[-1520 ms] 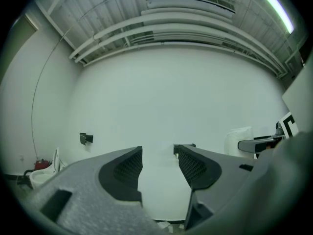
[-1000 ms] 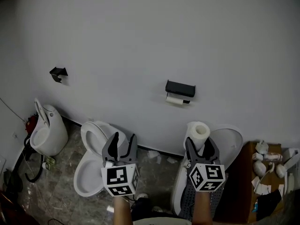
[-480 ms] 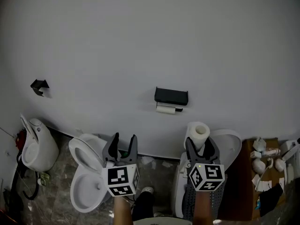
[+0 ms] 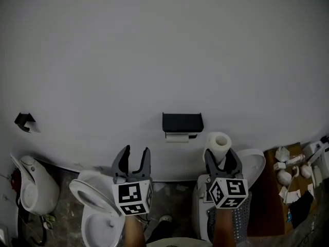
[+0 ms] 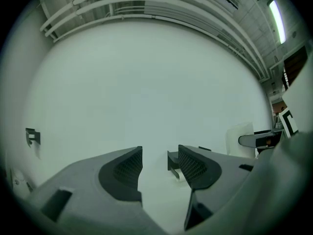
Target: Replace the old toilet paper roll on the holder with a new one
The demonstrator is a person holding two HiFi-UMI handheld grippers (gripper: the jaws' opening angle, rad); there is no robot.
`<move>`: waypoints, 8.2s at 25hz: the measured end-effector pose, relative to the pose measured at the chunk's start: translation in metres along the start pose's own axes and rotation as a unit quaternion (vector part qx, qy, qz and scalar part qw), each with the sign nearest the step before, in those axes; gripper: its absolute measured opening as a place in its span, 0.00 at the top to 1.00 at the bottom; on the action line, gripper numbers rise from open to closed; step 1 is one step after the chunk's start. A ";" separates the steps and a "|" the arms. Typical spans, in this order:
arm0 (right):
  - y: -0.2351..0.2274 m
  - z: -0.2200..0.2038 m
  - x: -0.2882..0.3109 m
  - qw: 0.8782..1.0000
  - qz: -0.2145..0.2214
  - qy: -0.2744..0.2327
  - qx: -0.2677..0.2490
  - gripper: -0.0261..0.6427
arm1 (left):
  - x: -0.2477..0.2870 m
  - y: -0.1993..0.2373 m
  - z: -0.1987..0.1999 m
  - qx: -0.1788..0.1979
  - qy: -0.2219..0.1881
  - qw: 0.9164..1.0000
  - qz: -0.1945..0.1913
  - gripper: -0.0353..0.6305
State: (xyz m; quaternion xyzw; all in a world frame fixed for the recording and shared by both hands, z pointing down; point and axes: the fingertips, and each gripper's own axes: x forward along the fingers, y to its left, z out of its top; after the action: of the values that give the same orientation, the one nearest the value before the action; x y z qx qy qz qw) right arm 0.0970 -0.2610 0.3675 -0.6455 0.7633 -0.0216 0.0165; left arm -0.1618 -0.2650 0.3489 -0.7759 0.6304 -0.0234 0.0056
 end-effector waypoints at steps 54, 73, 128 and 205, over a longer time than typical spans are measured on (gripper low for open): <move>-0.056 -0.016 0.042 0.997 -0.069 0.026 -0.008 0.54 | 0.105 -0.042 -0.038 0.481 0.076 0.873 0.030 0.61; -0.071 -0.030 0.043 0.995 -0.097 0.040 -0.001 0.54 | 0.123 -0.090 -0.089 0.569 0.092 0.816 -0.037 0.61; -0.172 -0.050 0.015 0.982 -0.179 0.066 0.015 0.54 | 0.194 -0.200 -0.148 0.617 0.081 0.775 -0.110 0.66; -0.098 -0.045 0.078 0.975 -0.085 0.102 -0.179 0.54 | 0.101 -0.041 0.010 -0.103 -0.081 0.983 -0.128 0.66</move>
State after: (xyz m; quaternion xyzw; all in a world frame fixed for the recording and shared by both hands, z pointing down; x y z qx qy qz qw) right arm 0.1780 -0.3534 0.4178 -0.6951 0.6946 0.0484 -0.1792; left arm -0.1011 -0.3554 0.3430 -0.8460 0.5222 0.1045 -0.0261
